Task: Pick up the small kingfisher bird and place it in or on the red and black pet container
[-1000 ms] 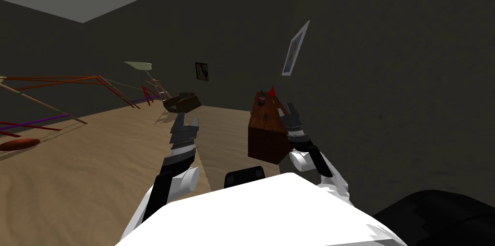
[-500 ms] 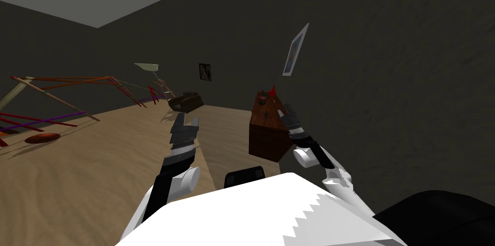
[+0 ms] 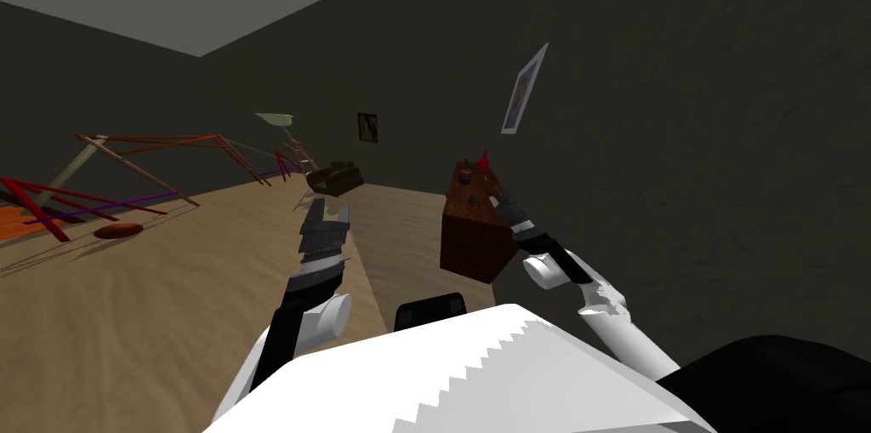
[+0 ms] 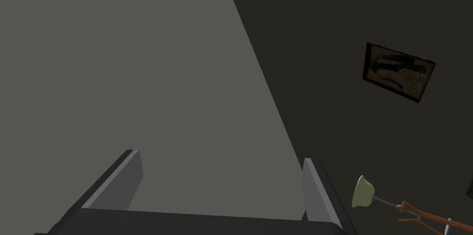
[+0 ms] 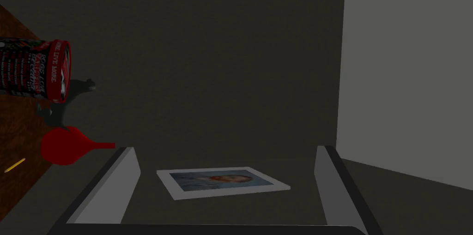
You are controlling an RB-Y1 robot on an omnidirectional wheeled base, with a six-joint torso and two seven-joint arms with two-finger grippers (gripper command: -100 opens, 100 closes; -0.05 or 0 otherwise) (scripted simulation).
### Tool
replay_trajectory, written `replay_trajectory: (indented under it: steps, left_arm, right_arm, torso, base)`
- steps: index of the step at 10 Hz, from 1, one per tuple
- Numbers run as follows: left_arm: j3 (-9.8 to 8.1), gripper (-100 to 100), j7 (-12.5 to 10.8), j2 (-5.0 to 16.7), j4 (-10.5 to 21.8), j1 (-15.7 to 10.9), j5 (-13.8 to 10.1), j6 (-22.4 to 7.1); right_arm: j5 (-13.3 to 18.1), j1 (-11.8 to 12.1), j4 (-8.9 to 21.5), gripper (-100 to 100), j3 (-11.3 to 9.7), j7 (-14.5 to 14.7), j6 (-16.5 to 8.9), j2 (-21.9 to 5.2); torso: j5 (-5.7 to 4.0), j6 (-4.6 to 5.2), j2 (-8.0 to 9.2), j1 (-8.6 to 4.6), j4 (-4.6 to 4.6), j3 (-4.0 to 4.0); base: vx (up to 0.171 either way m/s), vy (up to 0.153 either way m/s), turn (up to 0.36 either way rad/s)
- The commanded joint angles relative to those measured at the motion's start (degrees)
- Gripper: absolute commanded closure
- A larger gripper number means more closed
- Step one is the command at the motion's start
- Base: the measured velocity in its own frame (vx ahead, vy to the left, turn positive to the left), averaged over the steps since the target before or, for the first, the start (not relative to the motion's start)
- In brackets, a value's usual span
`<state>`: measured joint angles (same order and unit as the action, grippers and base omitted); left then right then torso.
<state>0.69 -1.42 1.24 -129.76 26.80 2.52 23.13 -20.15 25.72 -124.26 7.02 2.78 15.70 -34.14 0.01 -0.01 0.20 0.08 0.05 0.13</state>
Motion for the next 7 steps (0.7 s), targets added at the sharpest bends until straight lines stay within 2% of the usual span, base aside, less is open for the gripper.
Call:
replay_trajectory:
  steps: [1, 2, 3, 5, 6, 7]
  left_arm:
    - [0.0, 0, 0.0, 0.0, 0.0, 0.0, 0.0, 0.0]
    - [0.0, 0, 0.0, 0.0, 0.0, 0.0, 0.0, 0.0]
    - [0.0, 0, 0.0, 0.0, 0.0, 0.0, 0.0, 0.0]
    - [0.0, 0, 0.0, 0.0, 0.0, 0.0, 0.0, 0.0]
    - [0.0, 0, 0.0, 0.0, 0.0, 0.0, 0.0, 0.0]
    - [0.0, 0, 0.0, 0.0, 0.0, 0.0, 0.0, 0.0]
  right_arm:
    - [-0.7, -0.3, 0.8, -100, 0.0, 0.4, -1.1, -1.7]
    - [-2.3, -0.5, 2.4, -100, 0.2, 0.8, -2.8, -4.0]
    - [-2.3, -0.5, 2.4, -100, 0.2, 0.8, -2.8, -4.6]
    - [-5.5, -0.9, 5.8, -100, 0.2, 1.8, -6.3, -8.7]
    - [-5.5, -0.9, 5.8, -100, 0.2, 1.8, -6.5, -10.3]
    - [-7.1, -1.0, 7.7, -100, 0.0, 2.3, -8.4, -12.2]
  torso:
    - [0.0, 0.0, 0.0, 0.0, 0.0, 0.0]
    - [0.0, 0.02, -0.04, -0.02, -0.01, -0.02]
    - [0.0, 0.0, -0.05, -0.01, -0.01, -0.03]
    - [0.0, 0.0, -0.1, -0.02, -0.02, -0.06]
    - [0.0, -0.02, -0.1, 0.03, -0.03, -0.06]
    - [0.01, 0.03, -0.12, 0.03, -0.02, -0.07]
  base:
    - [-0.042, 0.022, 0.043]
    - [-0.046, 0.027, 0.099]
    - [-0.034, 0.022, 0.042]
    - [-0.036, 0.036, 0.126]
    - [-0.025, 0.038, 0.05]
    - [-0.021, 0.039, 0.101]
